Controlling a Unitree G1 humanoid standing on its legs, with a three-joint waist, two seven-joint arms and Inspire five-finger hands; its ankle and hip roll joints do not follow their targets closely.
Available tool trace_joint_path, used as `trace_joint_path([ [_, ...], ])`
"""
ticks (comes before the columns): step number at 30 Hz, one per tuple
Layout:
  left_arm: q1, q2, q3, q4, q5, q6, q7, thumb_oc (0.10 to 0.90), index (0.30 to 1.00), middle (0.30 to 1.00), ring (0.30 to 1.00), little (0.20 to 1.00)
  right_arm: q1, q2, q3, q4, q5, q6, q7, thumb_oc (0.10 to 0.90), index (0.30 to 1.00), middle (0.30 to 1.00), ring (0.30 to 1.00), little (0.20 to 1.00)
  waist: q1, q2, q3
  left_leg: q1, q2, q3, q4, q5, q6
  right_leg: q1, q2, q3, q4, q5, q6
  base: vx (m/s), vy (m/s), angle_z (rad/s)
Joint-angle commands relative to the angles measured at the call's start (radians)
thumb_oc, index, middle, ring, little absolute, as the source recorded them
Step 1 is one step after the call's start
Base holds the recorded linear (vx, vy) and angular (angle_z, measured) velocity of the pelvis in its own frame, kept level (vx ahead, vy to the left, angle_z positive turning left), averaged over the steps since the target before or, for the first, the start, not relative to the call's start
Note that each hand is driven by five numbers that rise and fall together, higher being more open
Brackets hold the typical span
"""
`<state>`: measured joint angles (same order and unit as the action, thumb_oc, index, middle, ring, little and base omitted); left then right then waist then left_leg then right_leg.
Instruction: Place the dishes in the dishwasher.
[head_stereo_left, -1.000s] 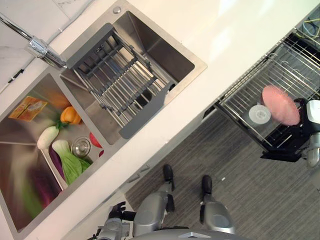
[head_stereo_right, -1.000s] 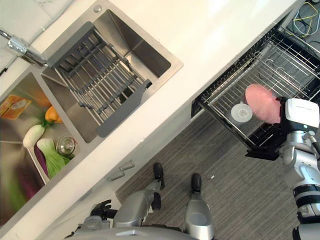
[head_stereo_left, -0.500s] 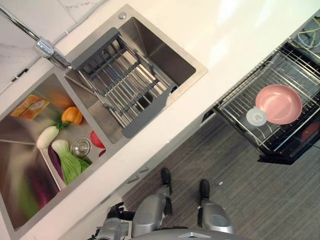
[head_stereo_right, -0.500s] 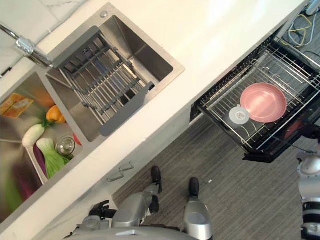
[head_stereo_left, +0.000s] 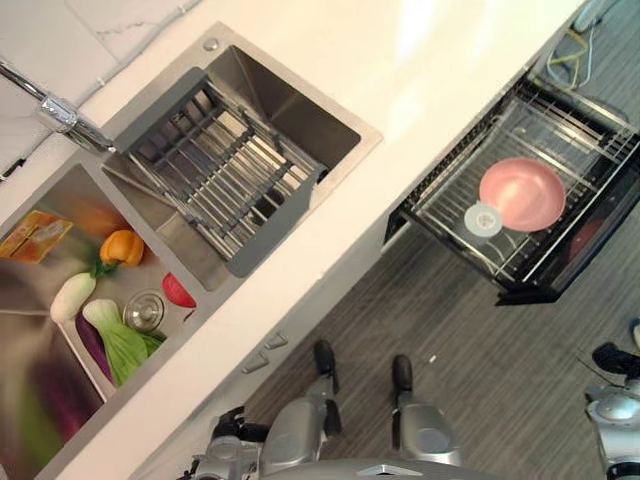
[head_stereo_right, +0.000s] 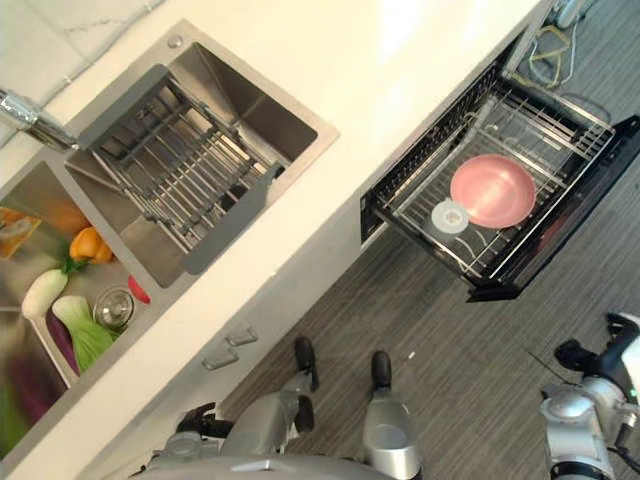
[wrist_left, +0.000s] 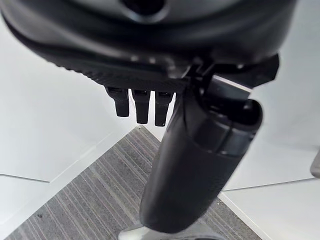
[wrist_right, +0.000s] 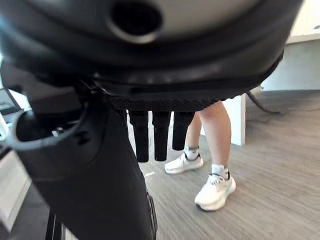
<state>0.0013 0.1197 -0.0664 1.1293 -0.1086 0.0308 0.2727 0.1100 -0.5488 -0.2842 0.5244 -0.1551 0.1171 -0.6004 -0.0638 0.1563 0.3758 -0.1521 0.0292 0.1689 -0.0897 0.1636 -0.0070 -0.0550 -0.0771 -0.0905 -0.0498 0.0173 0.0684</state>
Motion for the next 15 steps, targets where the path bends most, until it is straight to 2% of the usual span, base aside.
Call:
trace_joint_path([
  [1, -0.024, 0.004, -0.027, 0.087, 0.001, 0.014, 0.025, 0.800, 0.900, 0.900, 0.900, 0.900, -0.069, -0.107, -0.055, -0.079, -0.035, -0.029, -0.033, 0.400, 0.300, 0.300, 0.300, 0.300, 0.027, 0.001, 0.013, 0.054, 0.020, -0.046, 0.041, -0.099, -0.071, -0.121, -0.045, 0.001, 0.117, -0.014, 0.040, 0.00, 0.010, -0.04],
  [4, -0.023, 0.000, -0.042, 0.096, 0.010, 0.010, 0.027, 0.800, 0.900, 0.900, 0.900, 0.900, -0.114, -0.110, -0.011, -0.027, -0.016, -0.040, -0.032, 0.400, 0.300, 0.300, 0.300, 0.300, 0.031, 0.016, 0.009, 0.060, 0.018, -0.048, 0.035, -0.094, -0.073, -0.111, -0.046, -0.005, 0.111, -0.015, 0.040, 0.01, -0.003, 0.00],
  [8, -0.015, -0.003, -0.046, 0.104, 0.013, 0.009, 0.033, 0.800, 0.900, 0.900, 0.900, 0.900, -0.179, -0.119, 0.083, -0.059, -0.060, -0.039, 0.000, 0.400, 0.300, 0.300, 0.300, 0.300, 0.053, 0.034, -0.019, 0.078, 0.011, -0.062, 0.024, -0.090, -0.077, -0.068, -0.051, -0.024, 0.090, -0.021, 0.039, 0.03, -0.022, 0.13],
  [11, -0.011, -0.004, -0.051, 0.097, 0.007, 0.004, 0.036, 0.800, 0.900, 0.900, 0.900, 0.900, -0.219, -0.134, 0.116, -0.053, -0.068, -0.038, 0.007, 0.400, 0.300, 0.300, 0.300, 0.300, 0.066, 0.037, -0.034, 0.092, 0.009, -0.079, 0.020, -0.091, -0.079, -0.041, -0.056, -0.048, 0.089, -0.028, 0.037, 0.04, -0.050, 0.28],
  [14, -0.002, -0.004, -0.074, 0.088, 0.000, -0.004, 0.035, 0.800, 0.900, 0.900, 0.900, 0.900, -0.300, -0.158, 0.162, -0.008, -0.055, -0.039, 0.016, 0.400, 0.300, 0.300, 0.300, 0.300, 0.110, 0.033, -0.072, 0.115, 0.006, -0.132, 0.019, -0.092, -0.085, 0.016, -0.064, -0.108, 0.090, -0.047, 0.032, 0.03, -0.064, 0.39],
  [15, -0.002, -0.004, -0.073, 0.088, 0.000, -0.004, 0.035, 0.800, 0.900, 0.900, 0.900, 0.900, -0.304, -0.159, 0.165, -0.003, -0.054, -0.041, 0.015, 0.400, 0.300, 0.300, 0.300, 0.300, 0.106, 0.033, -0.071, 0.115, 0.006, -0.136, 0.019, -0.092, -0.086, 0.019, -0.065, -0.112, 0.089, -0.048, 0.032, 0.04, -0.071, 0.70],
])
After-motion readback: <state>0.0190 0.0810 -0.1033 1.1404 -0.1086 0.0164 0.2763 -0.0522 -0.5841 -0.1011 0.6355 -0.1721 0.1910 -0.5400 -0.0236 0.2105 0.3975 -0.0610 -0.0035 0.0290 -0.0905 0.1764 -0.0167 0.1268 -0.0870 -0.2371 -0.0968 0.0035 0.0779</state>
